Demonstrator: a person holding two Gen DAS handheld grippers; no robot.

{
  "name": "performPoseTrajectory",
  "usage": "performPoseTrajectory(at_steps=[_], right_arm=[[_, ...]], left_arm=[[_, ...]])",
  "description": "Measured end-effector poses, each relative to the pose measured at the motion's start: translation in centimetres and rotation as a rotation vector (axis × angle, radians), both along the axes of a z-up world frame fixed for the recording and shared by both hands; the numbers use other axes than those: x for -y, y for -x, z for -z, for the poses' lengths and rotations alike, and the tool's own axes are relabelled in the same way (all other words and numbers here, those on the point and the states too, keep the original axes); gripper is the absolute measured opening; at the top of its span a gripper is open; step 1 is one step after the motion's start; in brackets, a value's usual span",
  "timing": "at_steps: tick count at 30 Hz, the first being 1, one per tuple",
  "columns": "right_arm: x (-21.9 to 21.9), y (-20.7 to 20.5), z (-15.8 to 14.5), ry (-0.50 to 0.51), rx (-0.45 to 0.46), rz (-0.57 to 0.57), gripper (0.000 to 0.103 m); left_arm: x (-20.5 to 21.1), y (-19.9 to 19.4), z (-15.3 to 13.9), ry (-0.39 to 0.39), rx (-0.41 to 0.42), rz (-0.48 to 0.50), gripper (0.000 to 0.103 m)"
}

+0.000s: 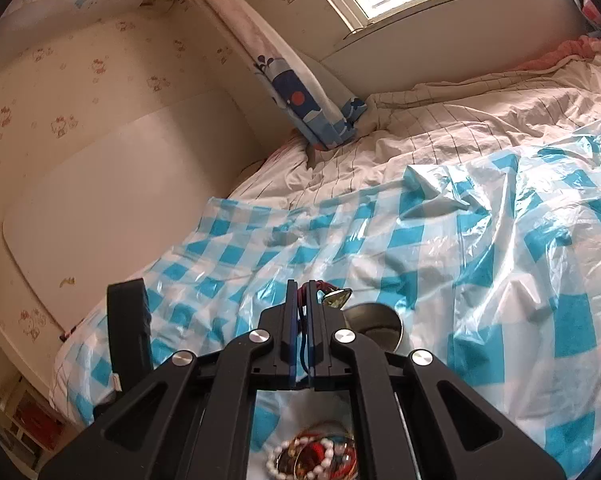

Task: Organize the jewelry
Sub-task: 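Carry both bracelets over the silver tin and open both grippers to drop them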

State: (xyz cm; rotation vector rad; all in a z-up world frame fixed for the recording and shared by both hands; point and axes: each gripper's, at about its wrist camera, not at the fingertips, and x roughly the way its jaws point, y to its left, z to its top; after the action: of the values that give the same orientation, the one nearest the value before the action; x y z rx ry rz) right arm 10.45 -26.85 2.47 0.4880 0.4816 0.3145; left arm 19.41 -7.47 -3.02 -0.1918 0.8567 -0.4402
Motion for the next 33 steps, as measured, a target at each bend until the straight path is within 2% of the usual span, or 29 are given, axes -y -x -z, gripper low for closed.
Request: performPoseTrajectory(at_steps=[7, 22, 25, 29, 31, 33], right_arm=[[0.2, -2.1, 1.2, -0.009, -0.027, -0.008, 0.005], [-0.9, -4.5, 3.4, -0.038, -0.088, -0.061, 0.005], [-0.9, -5.5, 4.7, -0.018, -0.156, -0.047, 0.005], [-0.1, -6.5, 7.3, 0.054, -0.282, 0.036, 0.006], [0.4, -6.4, 7.4, 0.061, -0.287, 0.053, 0.006], [0.7, -6.3, 7.3, 0.064, -0.283, 0.065, 0.013]], left_arm=[[1.8, -1.6, 1.1, -0.009, -0.016, 0.018, 0.007], [3.4, -2.2, 2.4, -0.063, -0.050, 0.057, 0.008], [3.1, -2.2, 2.1, -0.078, -0.042, 0.035, 0.009], [2.1, -2.3, 1.4, -0.071, -0.024, 0.001, 0.010], [1.7, -2.4, 1.3, -0.065, -0.022, -0.011, 0.010], [1.4, -2.5, 1.3, -0.057, -0.026, -0.021, 0.010]])
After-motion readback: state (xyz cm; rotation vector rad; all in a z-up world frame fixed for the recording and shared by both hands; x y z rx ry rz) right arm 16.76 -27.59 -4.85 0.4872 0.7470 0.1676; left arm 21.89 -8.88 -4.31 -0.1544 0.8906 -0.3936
